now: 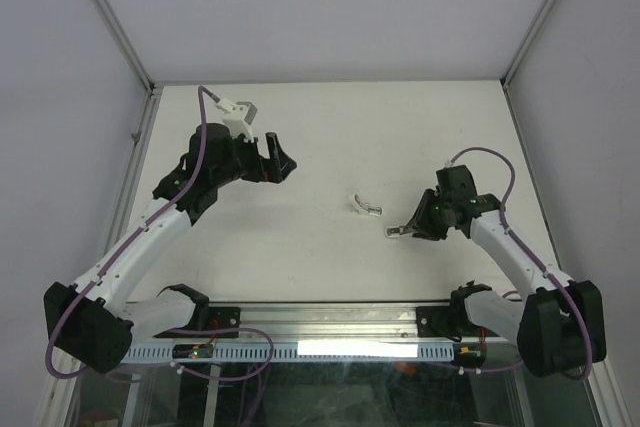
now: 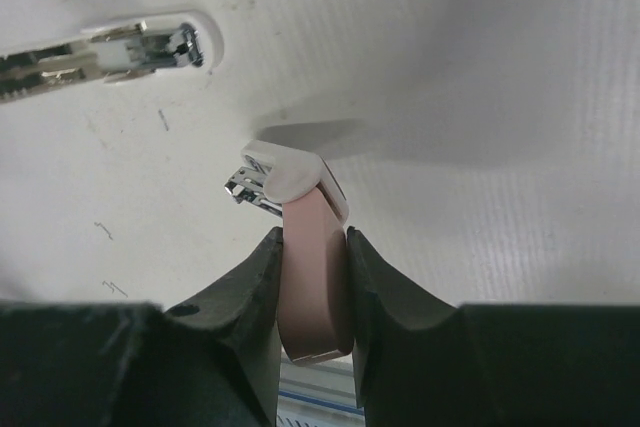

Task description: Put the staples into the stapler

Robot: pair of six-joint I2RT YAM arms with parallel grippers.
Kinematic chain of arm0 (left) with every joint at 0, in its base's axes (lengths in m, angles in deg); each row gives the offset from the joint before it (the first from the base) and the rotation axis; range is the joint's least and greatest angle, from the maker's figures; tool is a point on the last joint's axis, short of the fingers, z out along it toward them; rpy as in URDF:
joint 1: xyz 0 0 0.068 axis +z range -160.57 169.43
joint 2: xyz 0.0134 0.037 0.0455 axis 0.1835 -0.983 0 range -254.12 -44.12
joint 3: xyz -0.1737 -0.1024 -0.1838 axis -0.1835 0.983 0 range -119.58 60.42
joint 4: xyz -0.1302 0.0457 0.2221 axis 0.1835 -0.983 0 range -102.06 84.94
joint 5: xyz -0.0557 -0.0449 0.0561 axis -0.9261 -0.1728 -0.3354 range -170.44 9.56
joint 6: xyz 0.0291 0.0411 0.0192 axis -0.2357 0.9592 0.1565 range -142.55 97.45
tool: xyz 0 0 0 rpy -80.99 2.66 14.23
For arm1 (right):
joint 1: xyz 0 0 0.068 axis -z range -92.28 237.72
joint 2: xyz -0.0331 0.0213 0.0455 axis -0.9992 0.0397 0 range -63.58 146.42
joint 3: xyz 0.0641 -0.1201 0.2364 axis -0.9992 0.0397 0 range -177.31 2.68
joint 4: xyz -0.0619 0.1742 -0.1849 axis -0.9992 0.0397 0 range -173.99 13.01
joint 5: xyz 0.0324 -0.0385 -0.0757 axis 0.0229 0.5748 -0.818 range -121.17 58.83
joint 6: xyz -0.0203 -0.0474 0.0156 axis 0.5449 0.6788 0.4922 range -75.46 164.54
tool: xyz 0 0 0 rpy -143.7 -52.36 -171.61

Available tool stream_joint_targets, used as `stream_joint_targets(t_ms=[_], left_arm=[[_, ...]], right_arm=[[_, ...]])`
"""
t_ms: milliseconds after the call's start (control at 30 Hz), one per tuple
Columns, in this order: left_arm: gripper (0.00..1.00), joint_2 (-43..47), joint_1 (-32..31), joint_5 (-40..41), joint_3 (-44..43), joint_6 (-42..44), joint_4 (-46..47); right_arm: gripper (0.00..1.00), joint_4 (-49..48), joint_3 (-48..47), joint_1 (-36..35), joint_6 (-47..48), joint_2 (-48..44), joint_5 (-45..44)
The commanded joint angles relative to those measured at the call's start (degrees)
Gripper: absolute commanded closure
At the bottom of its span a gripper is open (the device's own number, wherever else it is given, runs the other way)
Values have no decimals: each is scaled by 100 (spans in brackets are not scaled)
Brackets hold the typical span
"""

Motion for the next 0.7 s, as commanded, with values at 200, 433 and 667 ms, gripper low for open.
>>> stream_joint_targets(t_ms=[200, 433, 667], left_arm=[[1, 88, 72, 274, 101, 294, 84], [1, 106, 85, 336, 119, 318, 85], [1, 106, 98, 330, 133, 329, 76]], right_arm=[[98, -816, 199, 859, 1, 362, 323], [98, -1231, 97, 932, -100, 719, 401], [98, -1402, 3, 936, -285, 953, 243]])
